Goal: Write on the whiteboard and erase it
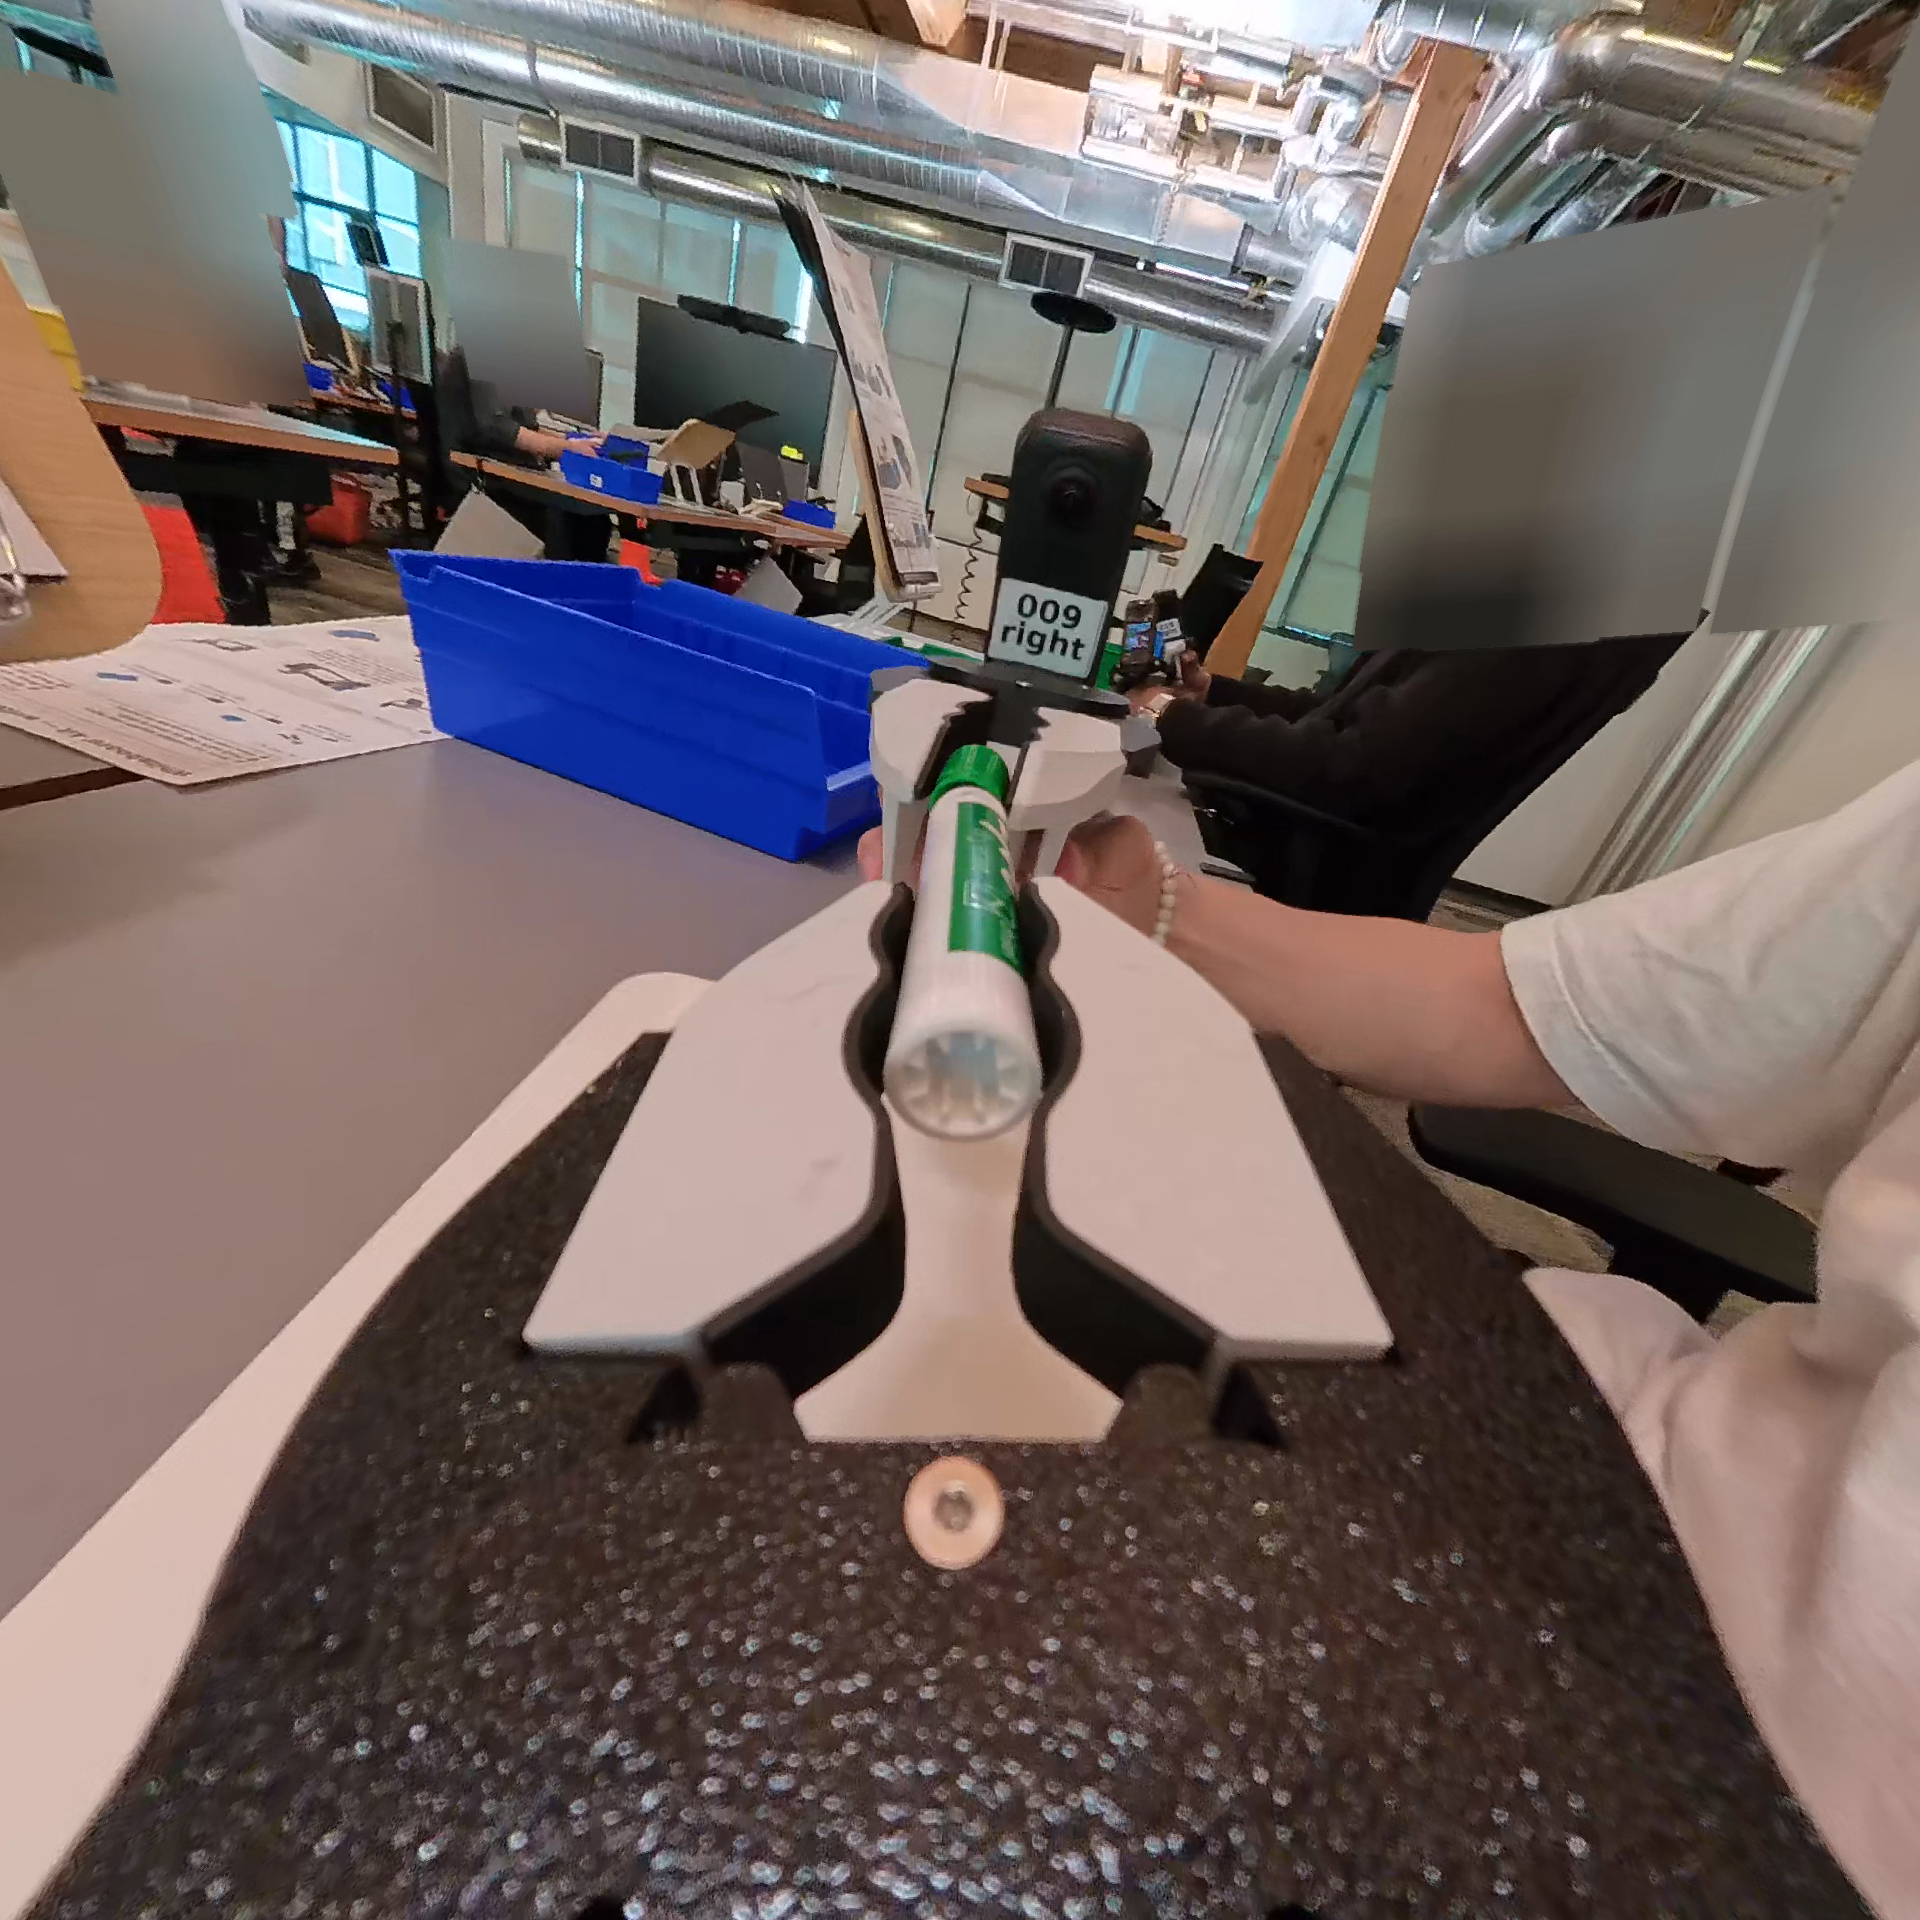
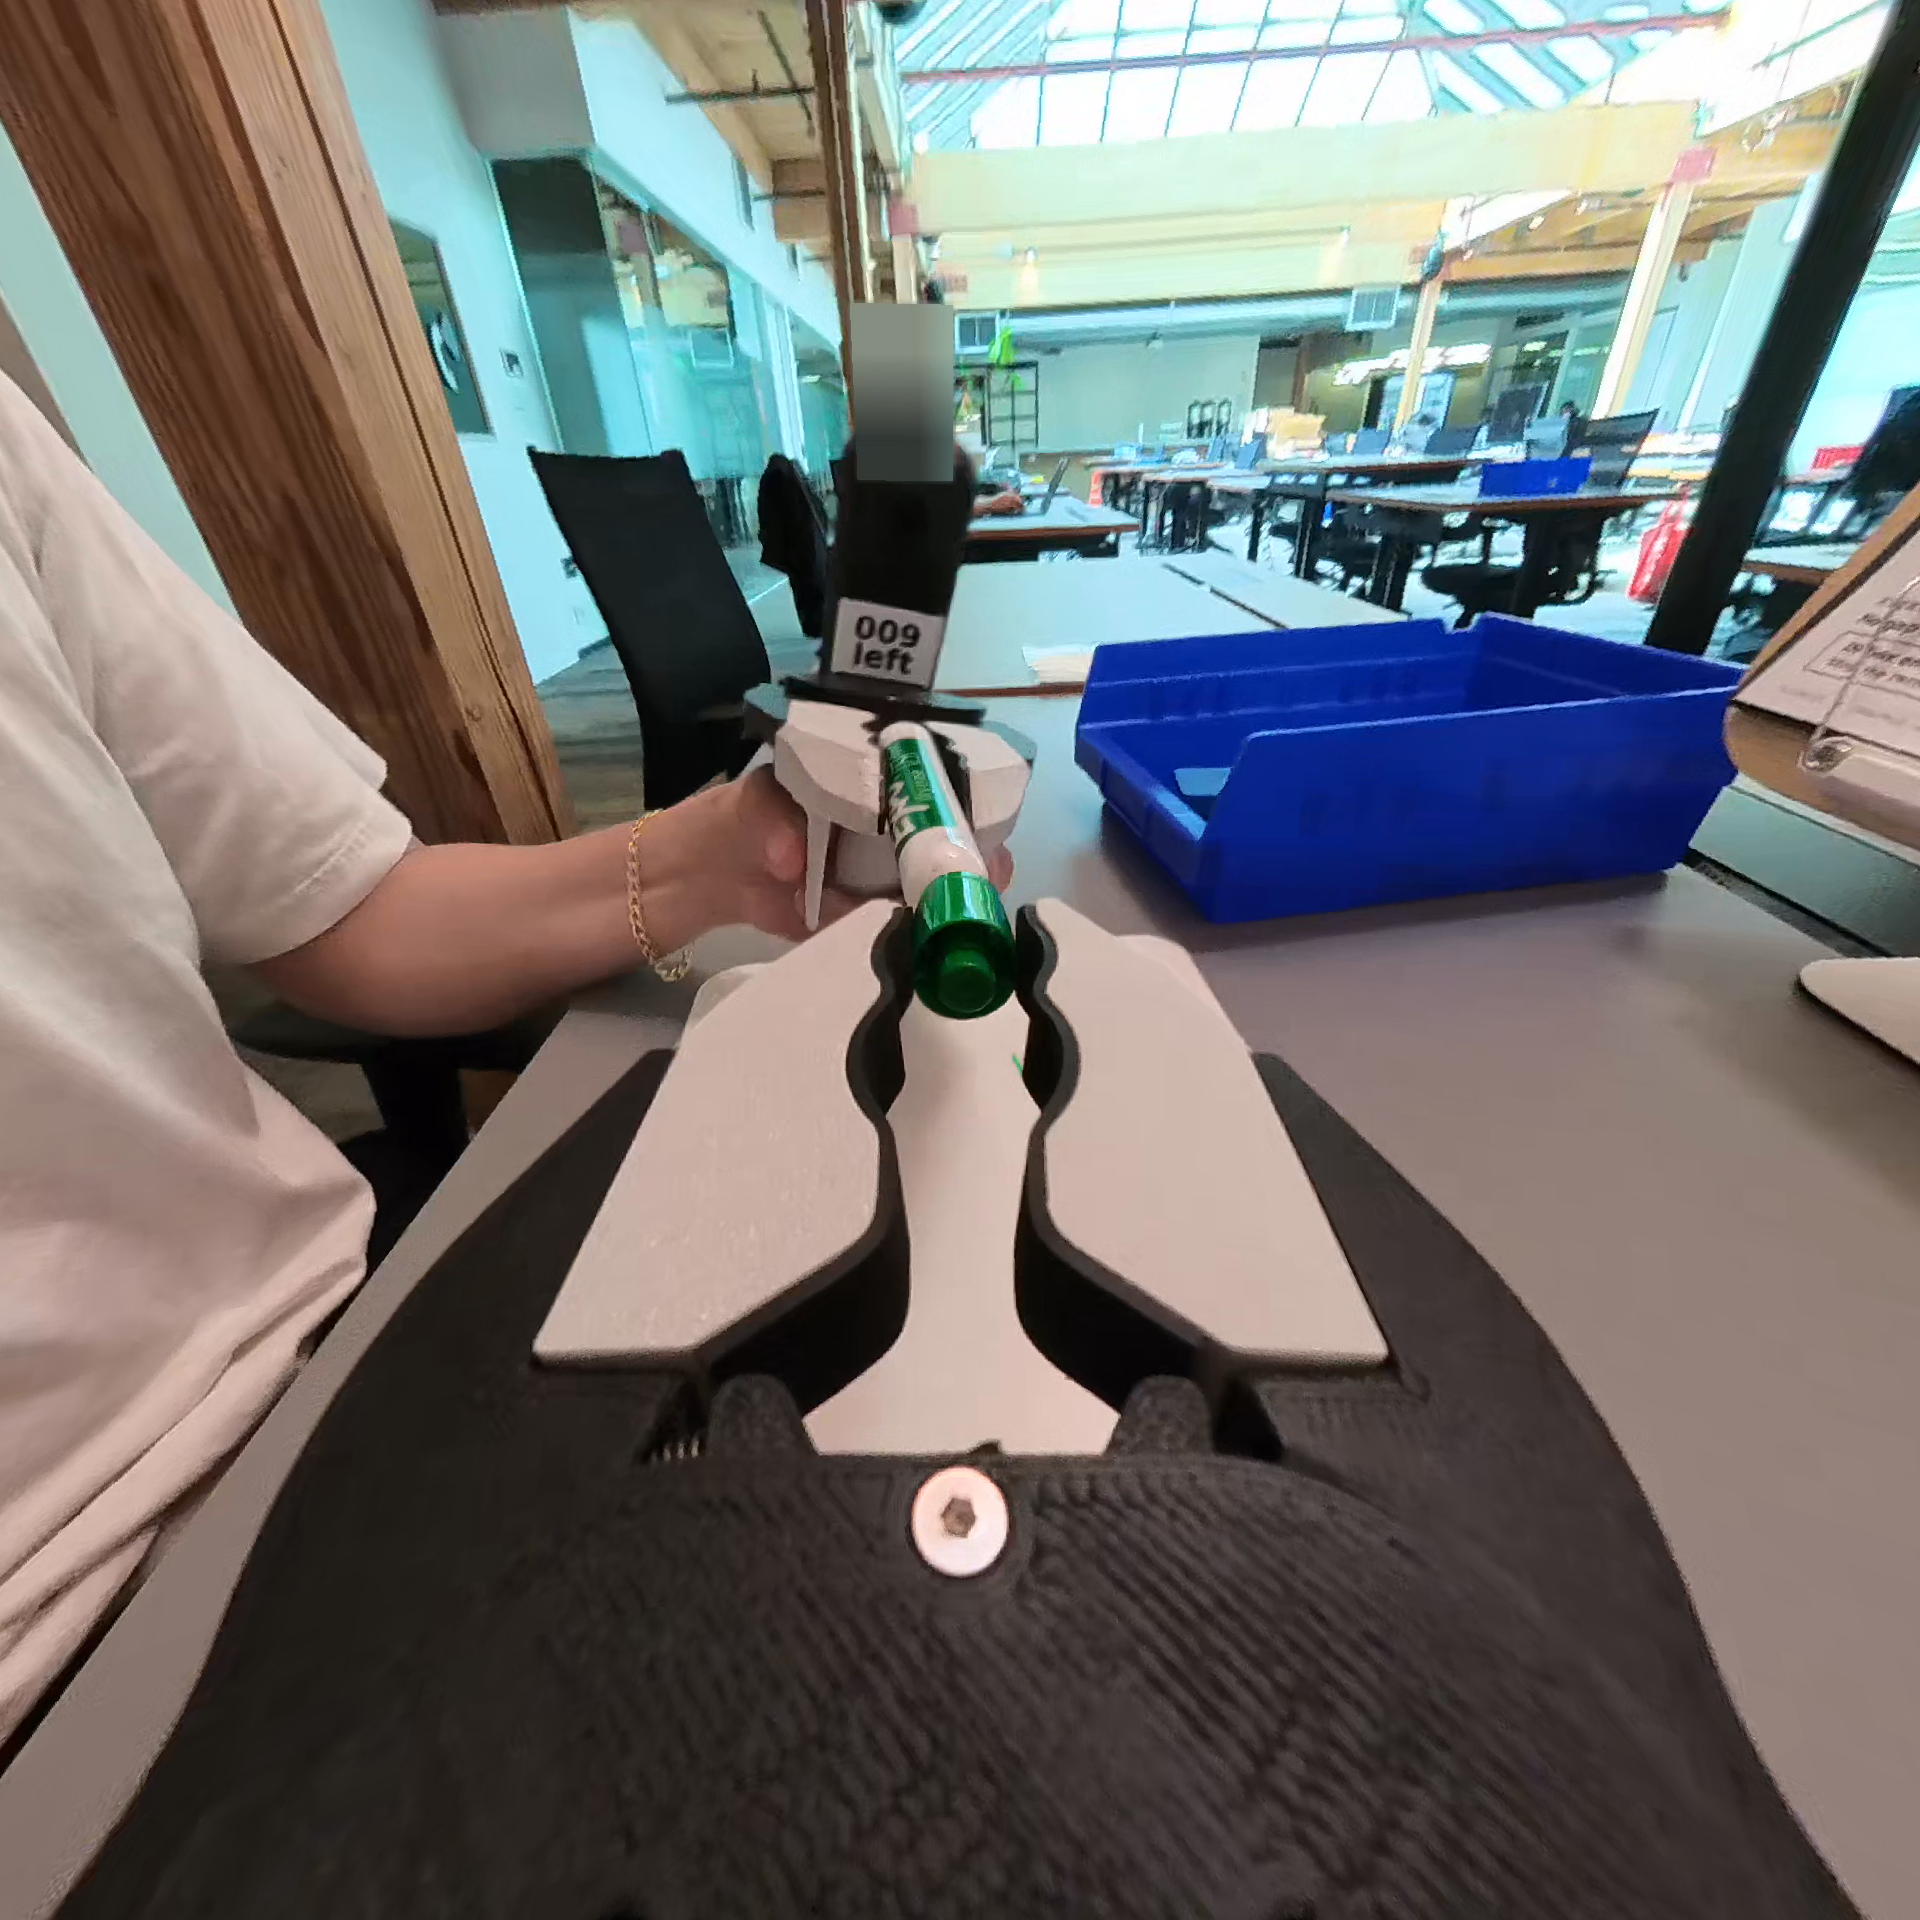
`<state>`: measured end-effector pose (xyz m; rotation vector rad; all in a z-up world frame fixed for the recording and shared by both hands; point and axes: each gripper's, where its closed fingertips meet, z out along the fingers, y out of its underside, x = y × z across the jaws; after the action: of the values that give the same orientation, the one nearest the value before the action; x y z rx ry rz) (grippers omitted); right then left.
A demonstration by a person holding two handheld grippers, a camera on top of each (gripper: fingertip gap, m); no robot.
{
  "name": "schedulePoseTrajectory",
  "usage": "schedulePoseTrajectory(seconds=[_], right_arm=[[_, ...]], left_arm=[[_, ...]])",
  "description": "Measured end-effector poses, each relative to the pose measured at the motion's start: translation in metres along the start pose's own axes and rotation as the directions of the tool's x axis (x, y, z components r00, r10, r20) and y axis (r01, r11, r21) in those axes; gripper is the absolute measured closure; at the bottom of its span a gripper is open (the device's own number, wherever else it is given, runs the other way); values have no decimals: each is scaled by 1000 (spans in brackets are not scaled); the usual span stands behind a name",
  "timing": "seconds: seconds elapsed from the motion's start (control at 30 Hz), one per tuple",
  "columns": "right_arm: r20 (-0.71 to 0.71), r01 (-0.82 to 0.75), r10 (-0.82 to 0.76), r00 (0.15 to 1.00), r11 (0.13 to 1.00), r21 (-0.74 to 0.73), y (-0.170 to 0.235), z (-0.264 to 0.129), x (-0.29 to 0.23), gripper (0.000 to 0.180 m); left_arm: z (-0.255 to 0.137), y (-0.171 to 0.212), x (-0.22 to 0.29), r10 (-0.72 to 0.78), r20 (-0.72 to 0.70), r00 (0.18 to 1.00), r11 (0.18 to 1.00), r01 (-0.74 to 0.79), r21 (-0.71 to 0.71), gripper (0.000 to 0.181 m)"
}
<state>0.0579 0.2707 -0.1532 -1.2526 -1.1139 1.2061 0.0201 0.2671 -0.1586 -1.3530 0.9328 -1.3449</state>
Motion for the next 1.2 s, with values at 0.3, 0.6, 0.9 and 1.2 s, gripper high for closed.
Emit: schedulePoseTrajectory(seconds=[0.3,0.6,0.9,1.2], right_arm=[[23,-91,92,996,996,-13,9,3,2,160],[13,-142,142,990,990,-15,15,4,8,160],[55,-223,223,973,975,7,17,5,8,160],[60,-261,260,964,965,22,18,6,11,160]], left_arm=[[-3,5,-4,-39,1,999,999,39,-28,161],[-4,9,-9,-55,34,998,997,57,-58,161],[-4,11,-10,-86,29,996,995,87,-48,161],[-4,12,-12,-88,39,995,995,89,-41,161]])
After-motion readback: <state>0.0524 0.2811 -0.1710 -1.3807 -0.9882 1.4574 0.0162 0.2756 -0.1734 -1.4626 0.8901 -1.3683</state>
